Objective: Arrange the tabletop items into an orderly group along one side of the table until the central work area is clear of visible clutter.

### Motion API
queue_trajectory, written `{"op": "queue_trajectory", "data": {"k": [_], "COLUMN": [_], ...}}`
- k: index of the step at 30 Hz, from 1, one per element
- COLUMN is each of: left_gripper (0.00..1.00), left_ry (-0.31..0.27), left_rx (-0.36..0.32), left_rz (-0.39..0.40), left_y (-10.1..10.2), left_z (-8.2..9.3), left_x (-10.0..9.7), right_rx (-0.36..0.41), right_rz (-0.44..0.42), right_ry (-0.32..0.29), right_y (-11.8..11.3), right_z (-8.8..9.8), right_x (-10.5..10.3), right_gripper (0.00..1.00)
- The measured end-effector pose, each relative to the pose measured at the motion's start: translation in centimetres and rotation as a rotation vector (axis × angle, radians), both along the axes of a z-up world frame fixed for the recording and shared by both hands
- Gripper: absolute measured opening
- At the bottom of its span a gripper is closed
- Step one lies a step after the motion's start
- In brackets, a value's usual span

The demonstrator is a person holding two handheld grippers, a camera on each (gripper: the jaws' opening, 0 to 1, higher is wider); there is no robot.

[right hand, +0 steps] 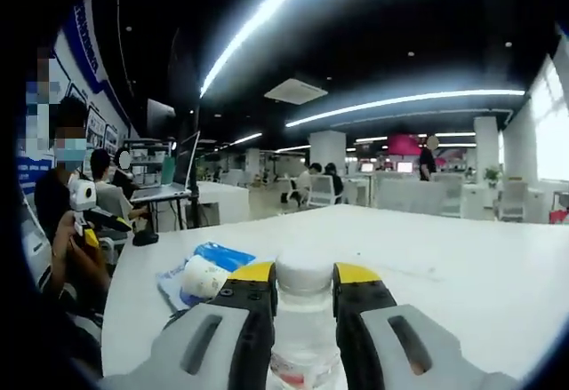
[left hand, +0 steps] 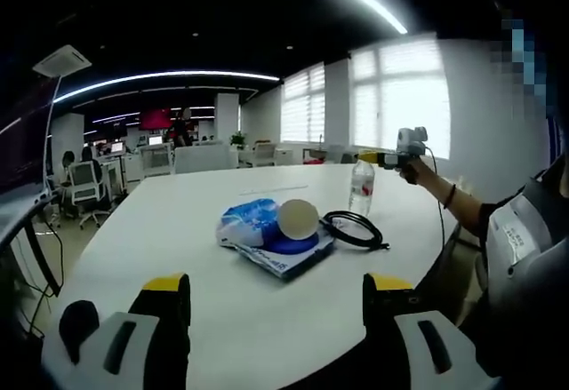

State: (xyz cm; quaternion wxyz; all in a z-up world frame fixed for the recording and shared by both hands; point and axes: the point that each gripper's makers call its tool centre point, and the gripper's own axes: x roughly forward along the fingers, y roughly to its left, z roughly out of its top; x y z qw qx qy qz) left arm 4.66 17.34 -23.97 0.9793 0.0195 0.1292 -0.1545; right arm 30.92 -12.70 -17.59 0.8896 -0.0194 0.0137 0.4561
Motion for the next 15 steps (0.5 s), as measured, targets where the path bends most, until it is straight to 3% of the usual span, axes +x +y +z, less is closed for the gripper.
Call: {"op": "queue_trajectory", "data": {"k": [7,15], "left_gripper": [0.79,0.79], "left_ry": [0.001,-0.009], "left_rx": [0.004,0.004], "left_rz": [-0.007,-0.002], "left_y": [-0.02,0.13], "left_z": [0.05,0.41], "left_x": [-0.05,-0.33], "right_rx": [0.001,0.004], "right_rz": [-0.095,-0.129], "right_ry": [-0.002,0.008], "right_y": [-0.18,-0.43], "right_z": [0.02,0.05], "right_x": [0.18,0.58], "right_gripper": [0.21,0.20]}}
